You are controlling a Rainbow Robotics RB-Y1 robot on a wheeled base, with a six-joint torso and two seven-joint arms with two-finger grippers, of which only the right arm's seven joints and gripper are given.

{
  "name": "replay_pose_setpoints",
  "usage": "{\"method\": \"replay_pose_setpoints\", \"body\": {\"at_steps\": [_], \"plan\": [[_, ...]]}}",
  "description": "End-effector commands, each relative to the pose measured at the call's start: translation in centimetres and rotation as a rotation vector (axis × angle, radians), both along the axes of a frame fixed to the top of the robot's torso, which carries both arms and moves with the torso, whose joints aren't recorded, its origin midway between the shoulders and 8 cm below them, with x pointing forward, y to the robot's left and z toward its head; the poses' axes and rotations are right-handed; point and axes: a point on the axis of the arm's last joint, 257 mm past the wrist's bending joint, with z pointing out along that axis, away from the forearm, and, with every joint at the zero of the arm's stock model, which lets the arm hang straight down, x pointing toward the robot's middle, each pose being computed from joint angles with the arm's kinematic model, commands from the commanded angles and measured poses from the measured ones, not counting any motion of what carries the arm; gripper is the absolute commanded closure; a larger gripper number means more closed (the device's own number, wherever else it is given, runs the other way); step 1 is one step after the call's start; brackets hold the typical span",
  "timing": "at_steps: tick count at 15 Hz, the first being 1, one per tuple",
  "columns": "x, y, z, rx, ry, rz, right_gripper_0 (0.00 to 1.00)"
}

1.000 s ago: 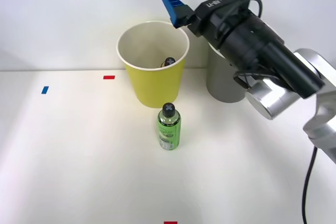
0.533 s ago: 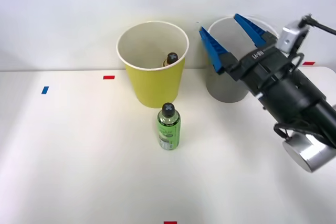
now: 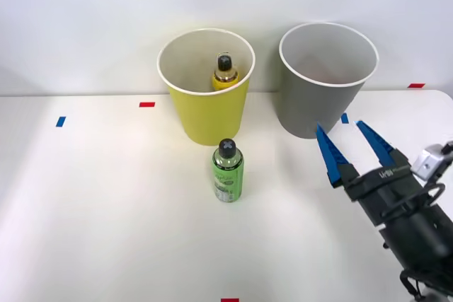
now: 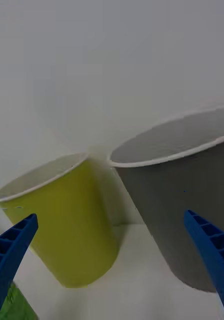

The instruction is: Put cans in the gray bin, plastic bottles in the light green bin

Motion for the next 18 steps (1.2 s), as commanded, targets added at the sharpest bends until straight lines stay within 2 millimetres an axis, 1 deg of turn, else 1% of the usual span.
{"method": "replay_pose_setpoints", "body": {"at_steps": [1,2,8,11,15,18], "plan": [[-1.7,-1.6,-3.1,0.040,0.073,-0.075,0.00],[-2.4,-2.0,-4.2,0.046,0.096,-0.102,0.00],[-5.8,-3.4,-9.0,0.051,0.206,-0.208,0.00],[-6.9,-3.8,-10.2,0.032,0.237,-0.224,0.00],[-7.6,-4.0,-11.3,0.008,0.265,-0.234,0.00],[-7.0,-3.9,-12.7,-0.047,0.314,-0.237,0.00]]}}
